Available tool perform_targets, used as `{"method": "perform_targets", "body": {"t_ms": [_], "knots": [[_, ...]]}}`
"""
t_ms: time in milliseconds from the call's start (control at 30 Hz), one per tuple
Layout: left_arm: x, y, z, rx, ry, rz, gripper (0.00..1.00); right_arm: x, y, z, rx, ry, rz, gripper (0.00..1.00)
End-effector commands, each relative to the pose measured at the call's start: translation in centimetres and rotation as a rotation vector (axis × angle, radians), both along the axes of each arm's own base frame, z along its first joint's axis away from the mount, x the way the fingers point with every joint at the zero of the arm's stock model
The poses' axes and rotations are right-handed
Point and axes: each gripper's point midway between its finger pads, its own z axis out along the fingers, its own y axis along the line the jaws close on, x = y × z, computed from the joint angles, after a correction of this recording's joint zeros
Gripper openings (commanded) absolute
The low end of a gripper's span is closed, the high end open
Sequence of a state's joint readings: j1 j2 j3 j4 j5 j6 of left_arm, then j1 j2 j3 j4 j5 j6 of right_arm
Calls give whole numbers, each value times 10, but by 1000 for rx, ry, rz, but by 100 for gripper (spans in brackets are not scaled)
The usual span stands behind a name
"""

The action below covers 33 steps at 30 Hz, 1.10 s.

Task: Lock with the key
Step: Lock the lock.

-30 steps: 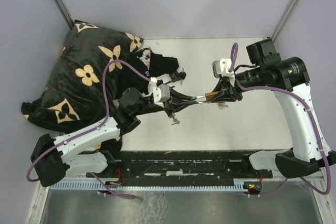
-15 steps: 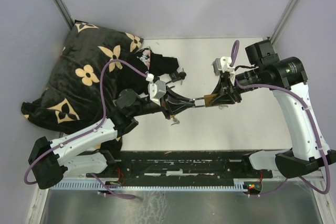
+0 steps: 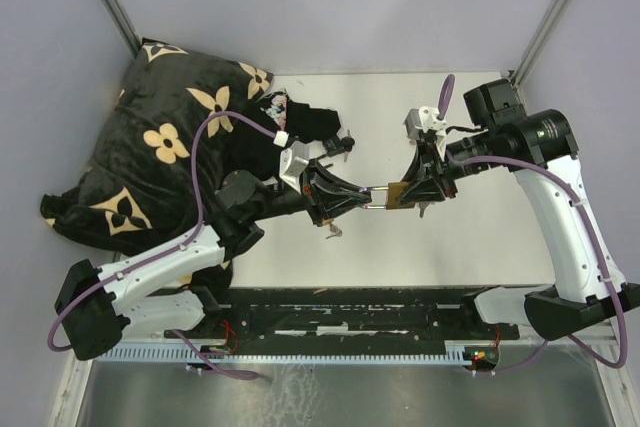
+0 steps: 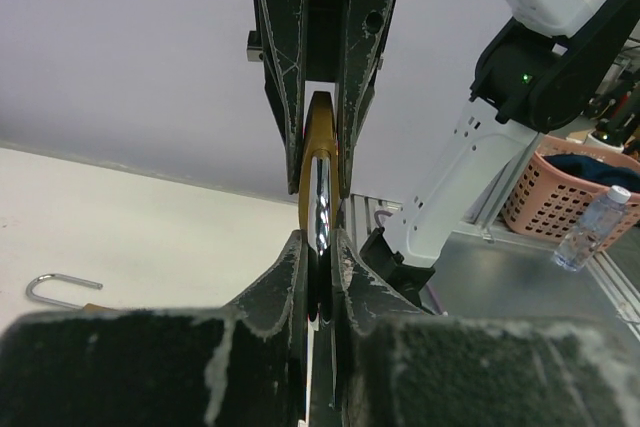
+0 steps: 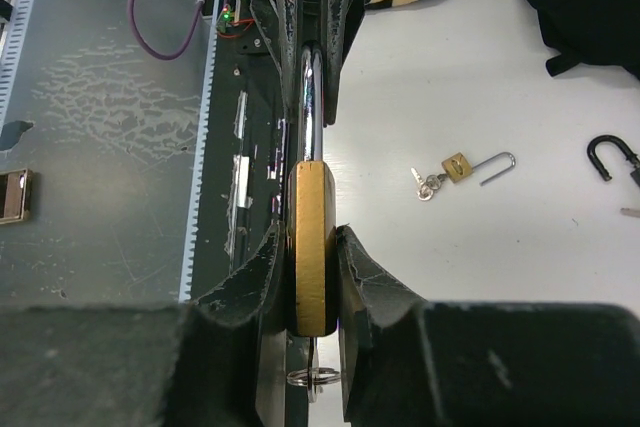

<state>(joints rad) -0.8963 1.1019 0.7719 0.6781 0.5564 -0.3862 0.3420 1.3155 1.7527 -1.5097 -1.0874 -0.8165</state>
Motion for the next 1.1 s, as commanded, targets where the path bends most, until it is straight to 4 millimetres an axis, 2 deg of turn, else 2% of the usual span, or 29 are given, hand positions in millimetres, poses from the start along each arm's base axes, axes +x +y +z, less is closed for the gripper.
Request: {"method": "perform_targets", "body": {"t_ms": [0, 233, 433, 567, 700, 833, 933, 1067], "knots": [[-7, 5, 51, -182, -38, -16, 3, -9, 16, 18, 125, 3, 74, 2], [3, 7, 49, -143, -68, 58, 3, -12, 16, 19, 132, 18, 75, 2], [1, -6, 34, -87, -15, -14, 3, -6, 22, 25, 163, 69, 48, 2], [2, -3, 33, -108, -2, 6, 6, 0, 25, 27, 178, 111, 17, 2], [7, 8, 38, -137, 20, 70, 24, 11, 26, 30, 195, 147, -37, 2], [19, 25, 38, -148, 80, 185, 53, 24, 22, 37, 248, 180, -66, 2], [36, 51, 38, -177, 160, 348, 74, 28, 19, 41, 274, 190, -78, 2], [29, 79, 47, -240, 176, 401, 83, 38, 14, 49, 313, 202, -117, 2]]}}
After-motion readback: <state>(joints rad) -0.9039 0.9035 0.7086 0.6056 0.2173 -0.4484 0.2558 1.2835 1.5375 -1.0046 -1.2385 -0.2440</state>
